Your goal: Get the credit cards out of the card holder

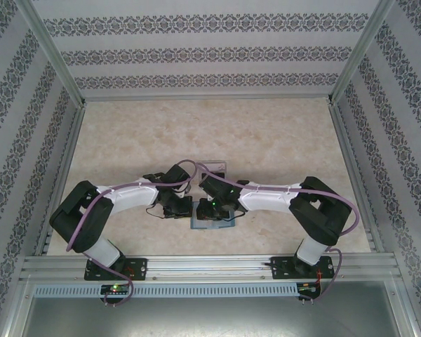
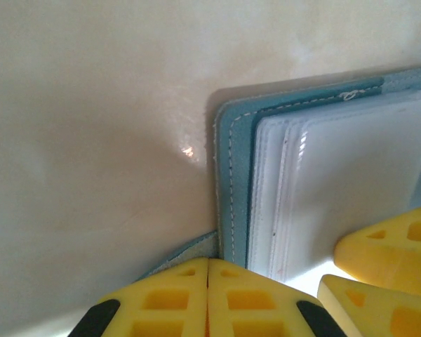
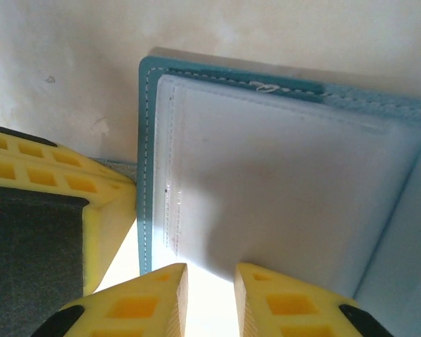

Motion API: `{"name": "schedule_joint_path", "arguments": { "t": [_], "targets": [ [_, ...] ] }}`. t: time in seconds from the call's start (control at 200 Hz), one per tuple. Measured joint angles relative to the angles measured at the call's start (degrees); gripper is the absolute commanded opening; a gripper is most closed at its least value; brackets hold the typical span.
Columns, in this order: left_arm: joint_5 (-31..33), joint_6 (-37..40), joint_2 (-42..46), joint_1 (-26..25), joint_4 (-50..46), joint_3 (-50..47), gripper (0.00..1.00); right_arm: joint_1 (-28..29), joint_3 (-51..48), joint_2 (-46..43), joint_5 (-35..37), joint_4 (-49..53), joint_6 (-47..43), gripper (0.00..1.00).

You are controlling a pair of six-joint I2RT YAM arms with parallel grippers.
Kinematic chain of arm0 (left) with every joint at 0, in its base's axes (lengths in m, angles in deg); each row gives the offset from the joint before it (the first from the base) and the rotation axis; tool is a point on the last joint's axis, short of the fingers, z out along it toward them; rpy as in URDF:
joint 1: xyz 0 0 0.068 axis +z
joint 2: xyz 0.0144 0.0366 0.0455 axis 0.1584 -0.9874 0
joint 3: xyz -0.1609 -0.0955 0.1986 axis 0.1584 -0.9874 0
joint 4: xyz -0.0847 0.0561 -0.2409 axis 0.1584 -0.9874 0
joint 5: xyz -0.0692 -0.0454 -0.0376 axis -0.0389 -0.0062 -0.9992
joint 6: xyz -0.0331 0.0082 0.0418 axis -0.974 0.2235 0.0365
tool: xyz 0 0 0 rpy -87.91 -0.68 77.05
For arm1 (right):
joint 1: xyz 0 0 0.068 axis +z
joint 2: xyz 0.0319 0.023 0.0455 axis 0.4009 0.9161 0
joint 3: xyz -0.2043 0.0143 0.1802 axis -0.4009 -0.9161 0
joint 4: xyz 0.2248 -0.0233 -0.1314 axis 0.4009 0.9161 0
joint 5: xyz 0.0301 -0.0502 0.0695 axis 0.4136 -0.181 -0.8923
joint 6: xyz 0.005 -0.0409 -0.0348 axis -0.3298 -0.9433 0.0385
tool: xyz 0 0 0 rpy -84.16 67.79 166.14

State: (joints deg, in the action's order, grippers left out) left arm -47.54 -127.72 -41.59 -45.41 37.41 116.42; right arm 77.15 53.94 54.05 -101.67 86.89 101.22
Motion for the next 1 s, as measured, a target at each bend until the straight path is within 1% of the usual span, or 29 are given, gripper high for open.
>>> {"name": "schedule_joint_path", "arguments": {
  "t": [0.13,0.36,0.475,0.729,1.004],
  "targets": [
    [0.0,0.0,0.6,0.0,1.2,-0.9,0.09,0.4,1.1,0.0,1.8,2.9,0.0,0.34],
    [-0.2,0.0,1.0,0.0,2.1,-1.6,0.09,2.2,5.2,0.9,5.9,10.4,-1.4,0.47],
    [-0.2,0.0,1.0,0.0,2.1,-1.6,0.09,3.0,7.9,1.9,8.7,14.6,-2.3,0.52],
    [-0.2,0.0,1.0,0.0,2.1,-1.6,0.09,4.0,12.0,3.1,14.3,22.1,-3.3,0.56],
    [-0.2,0.0,1.0,0.0,2.1,-1.6,0.09,4.3,12.8,3.7,17.7,26.6,-3.8,0.57]
  ]
}}
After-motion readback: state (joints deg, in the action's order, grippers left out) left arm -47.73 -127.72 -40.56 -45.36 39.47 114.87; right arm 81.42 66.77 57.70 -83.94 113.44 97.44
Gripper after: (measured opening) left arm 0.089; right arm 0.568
